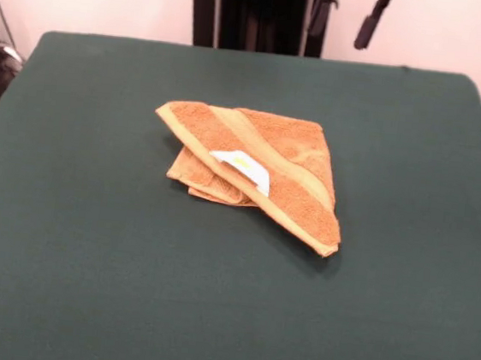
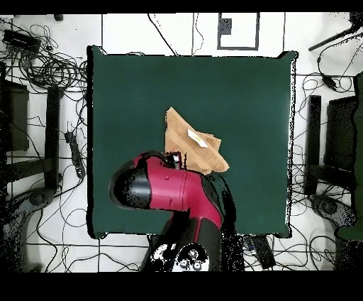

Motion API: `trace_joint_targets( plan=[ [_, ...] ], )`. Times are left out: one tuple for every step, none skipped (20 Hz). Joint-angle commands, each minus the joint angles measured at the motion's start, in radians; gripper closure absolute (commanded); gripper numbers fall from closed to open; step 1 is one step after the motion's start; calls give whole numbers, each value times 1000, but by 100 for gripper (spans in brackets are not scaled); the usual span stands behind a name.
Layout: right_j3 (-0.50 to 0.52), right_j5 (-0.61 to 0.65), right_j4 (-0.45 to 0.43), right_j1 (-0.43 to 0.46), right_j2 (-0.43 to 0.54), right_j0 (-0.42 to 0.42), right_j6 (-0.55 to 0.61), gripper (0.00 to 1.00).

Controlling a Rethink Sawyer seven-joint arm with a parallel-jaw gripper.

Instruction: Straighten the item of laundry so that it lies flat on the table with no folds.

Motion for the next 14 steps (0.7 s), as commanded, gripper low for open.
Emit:
trace_joint_targets(
  plan=[
    [190, 41, 65, -154, 28, 50, 251, 0],
    [227, 111, 64, -221, 20, 63, 224, 0],
    [265, 182, 63, -289, 12, 77, 198, 0],
    [298, 219, 46, -343, 9, 85, 153, 0],
    [341, 234, 41, -392, 14, 85, 119, 0],
    [377, 246, 17, -435, 12, 88, 68, 0],
    [423, 256, 17, -478, 15, 87, 38, 0],
    [470, 266, 18, -522, 17, 87, 8, 0],
    [508, 270, 11, -561, 10, 95, -13, 0],
    [549, 266, 5, -602, 4, 100, -36, 0],
    [564, 276, -24, -627, -14, 120, -45, 0],
    [580, 285, -53, -652, -31, 140, -54, 0],
    [596, 307, -62, -673, -42, 151, -54, 0],
    [606, 328, -76, -689, -53, 161, -51, 0]
  ],
)
